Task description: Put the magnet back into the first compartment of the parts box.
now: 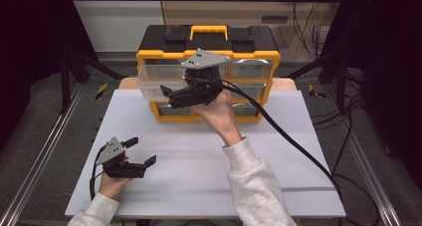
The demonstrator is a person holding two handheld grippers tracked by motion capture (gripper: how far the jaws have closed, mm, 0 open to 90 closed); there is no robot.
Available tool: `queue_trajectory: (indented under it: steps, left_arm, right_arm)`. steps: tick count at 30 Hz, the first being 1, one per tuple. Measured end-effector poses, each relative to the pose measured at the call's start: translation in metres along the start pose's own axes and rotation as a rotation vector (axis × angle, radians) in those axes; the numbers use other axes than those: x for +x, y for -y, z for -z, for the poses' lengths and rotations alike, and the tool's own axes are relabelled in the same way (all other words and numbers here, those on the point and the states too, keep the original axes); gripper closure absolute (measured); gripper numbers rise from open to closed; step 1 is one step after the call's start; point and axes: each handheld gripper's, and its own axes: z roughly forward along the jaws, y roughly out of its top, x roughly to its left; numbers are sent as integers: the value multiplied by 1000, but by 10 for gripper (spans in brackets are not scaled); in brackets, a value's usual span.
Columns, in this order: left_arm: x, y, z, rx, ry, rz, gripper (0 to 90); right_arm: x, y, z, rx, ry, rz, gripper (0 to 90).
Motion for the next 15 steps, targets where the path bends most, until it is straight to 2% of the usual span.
queue_trajectory:
  steps: [15]
  left_arm:
    - [1,0,0,-3,-2,5,17]
  right_arm:
    - [0,29,21,-27,-5,-24,24]
